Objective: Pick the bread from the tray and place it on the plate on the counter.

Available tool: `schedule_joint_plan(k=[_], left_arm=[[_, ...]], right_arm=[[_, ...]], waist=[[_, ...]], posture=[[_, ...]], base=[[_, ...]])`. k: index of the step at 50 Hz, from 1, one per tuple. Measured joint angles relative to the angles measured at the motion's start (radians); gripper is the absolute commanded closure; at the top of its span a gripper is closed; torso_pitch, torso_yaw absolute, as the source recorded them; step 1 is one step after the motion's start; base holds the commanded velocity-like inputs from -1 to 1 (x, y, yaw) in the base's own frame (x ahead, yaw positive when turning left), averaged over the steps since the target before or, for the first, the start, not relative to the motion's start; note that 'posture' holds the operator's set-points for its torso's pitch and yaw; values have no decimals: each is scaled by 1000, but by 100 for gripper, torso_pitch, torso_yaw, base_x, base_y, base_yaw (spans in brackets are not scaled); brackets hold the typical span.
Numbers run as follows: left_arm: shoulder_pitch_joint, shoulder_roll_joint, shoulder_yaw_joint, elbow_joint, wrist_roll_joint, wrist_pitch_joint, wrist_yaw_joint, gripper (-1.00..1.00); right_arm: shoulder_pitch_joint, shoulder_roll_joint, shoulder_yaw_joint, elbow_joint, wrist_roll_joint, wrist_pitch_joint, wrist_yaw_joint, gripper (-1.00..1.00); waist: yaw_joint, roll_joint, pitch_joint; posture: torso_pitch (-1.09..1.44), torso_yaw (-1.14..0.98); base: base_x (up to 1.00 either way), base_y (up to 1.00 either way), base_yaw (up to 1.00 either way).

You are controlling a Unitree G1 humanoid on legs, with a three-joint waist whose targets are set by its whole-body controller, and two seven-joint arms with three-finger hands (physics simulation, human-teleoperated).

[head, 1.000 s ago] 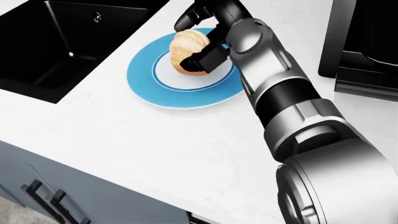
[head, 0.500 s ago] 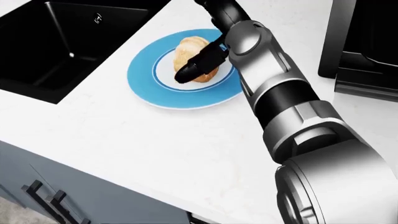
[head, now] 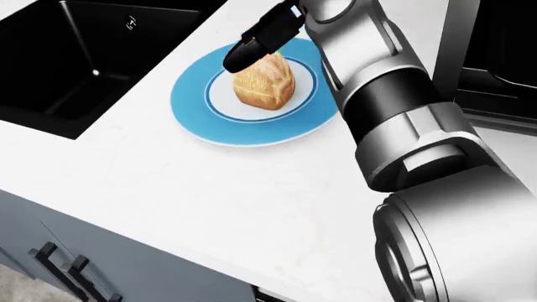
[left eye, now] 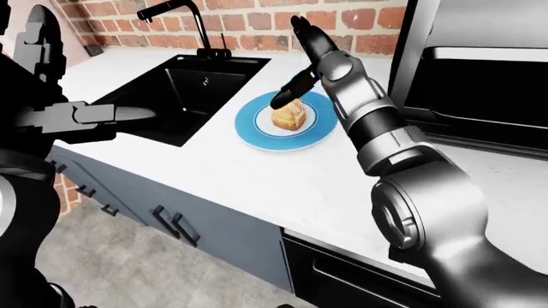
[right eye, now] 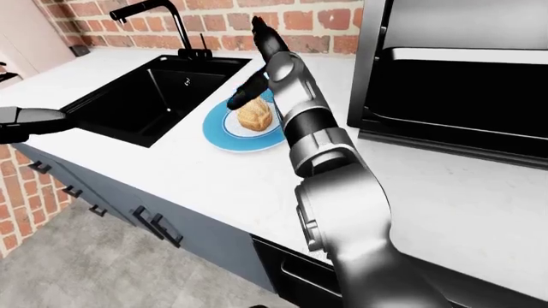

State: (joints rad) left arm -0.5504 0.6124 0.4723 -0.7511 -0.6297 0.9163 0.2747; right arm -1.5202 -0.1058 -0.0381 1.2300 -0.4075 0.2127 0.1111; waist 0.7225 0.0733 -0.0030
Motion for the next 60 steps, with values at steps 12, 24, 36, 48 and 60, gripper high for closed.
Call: schedule_joint_plan(k=[12,24,36,48,60], left_arm=[[2,-4,2,-3,5,5,0,-100],[5,-9,-1,-1,11,3,0,-100],[9,-8,7,-8,10,5,2,-100],[-17,8,5,0,-3,20,12,-100],[-22,13,-5,7,-4,15,19,-100]], right_arm=[[-35,-10,4,-97,31,39,17,-100],[-41,-22,16,-296,47,129,53,-100],[34,-41,17,-566,46,257,80,-100],[57,-62,11,-819,36,406,112,-100],[82,-69,16,-1016,21,563,159,-100]], waist=[[1,-3,4],[3,-9,9],[6,-15,14],[8,-22,19],[9,-25,21]], posture=[[0,72],[0,72],[0,72],[0,72],[0,72]], base=[[0,0,0],[0,0,0],[0,0,0],[0,0,0],[0,0,0]])
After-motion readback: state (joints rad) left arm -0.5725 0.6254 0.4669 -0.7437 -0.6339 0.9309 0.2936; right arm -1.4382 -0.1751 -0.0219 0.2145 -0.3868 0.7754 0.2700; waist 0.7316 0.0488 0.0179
